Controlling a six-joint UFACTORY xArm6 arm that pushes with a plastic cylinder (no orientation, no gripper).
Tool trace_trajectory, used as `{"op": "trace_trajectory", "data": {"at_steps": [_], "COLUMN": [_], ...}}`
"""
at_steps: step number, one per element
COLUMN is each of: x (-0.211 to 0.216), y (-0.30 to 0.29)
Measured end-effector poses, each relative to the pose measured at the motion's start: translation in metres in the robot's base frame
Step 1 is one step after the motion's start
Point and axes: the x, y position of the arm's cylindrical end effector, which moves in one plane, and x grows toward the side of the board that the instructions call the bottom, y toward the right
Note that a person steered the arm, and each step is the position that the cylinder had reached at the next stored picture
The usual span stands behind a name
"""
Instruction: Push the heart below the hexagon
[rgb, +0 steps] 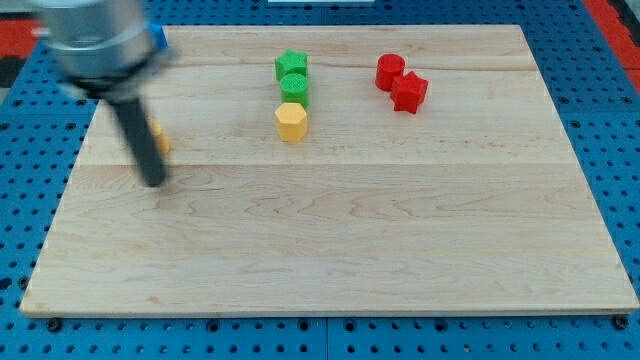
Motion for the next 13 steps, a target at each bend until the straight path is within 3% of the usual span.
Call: {"op": "trace_trajectory", "data": {"at_steps": [1,2,3,4,5,7,8,10,11,12,13], "x": [-0.065,-0.067,-0.037,-0.008,0.003,0.028,0.047,0.009,-0.015,-0.002,-0.008], "y": [-0.058,0.053,0.108,0.079,0.126,0.137,0.171,0.137,0.176,0.181,0.096]}}
